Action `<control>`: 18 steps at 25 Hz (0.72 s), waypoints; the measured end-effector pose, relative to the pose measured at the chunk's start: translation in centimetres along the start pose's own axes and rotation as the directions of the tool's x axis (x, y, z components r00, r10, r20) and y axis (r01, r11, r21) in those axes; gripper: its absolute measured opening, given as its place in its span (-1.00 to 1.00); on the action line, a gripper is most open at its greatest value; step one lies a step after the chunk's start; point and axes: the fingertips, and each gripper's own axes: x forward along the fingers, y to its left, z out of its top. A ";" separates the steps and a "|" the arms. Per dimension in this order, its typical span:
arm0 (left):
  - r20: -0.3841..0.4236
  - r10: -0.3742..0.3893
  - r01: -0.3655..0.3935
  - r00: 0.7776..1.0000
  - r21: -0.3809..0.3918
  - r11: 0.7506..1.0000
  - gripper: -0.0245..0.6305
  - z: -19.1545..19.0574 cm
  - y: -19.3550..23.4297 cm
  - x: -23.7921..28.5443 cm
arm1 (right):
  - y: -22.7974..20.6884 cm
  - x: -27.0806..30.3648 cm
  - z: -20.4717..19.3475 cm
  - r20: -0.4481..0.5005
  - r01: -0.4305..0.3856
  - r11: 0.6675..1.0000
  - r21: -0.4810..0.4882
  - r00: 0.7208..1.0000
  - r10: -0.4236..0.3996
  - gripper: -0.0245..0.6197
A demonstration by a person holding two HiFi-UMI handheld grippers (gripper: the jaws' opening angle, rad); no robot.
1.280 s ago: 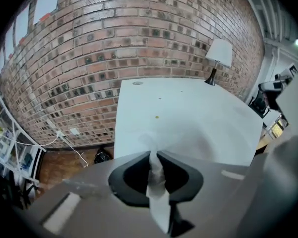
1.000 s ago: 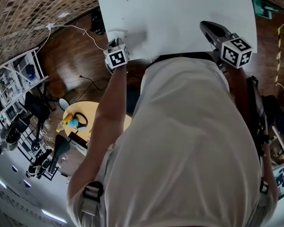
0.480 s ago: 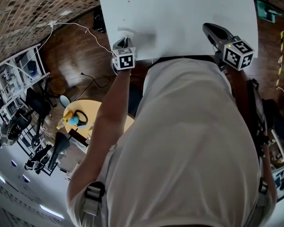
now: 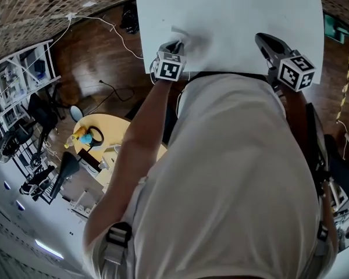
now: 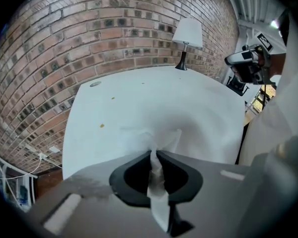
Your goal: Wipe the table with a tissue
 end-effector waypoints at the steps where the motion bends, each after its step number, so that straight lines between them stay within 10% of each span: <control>1: 0.003 -0.025 0.025 1.000 0.010 1.000 -0.86 0.1 -0.7 0.0 | 0.2 0.2 0.1 -0.003 -0.005 1.000 -0.003 1.000 0.005 -0.87; 8: -0.026 -0.065 0.068 0.998 0.110 0.992 -0.86 -2.4 -1.2 -0.7 | 0.4 1.1 0.0 -0.022 -0.013 1.000 -0.010 1.000 0.013 -0.87; 13: -0.005 0.051 -0.052 0.999 -0.128 0.990 -0.85 -3.4 5.1 -2.8 | 0.4 1.7 0.6 -0.023 -0.020 1.000 -0.003 1.000 0.020 -0.87; 18: 0.173 0.202 -0.120 0.964 -0.397 0.910 -0.85 -1.3 11.8 -7.7 | 0.8 1.9 1.2 0.000 -0.028 1.000 0.010 1.000 0.028 -0.87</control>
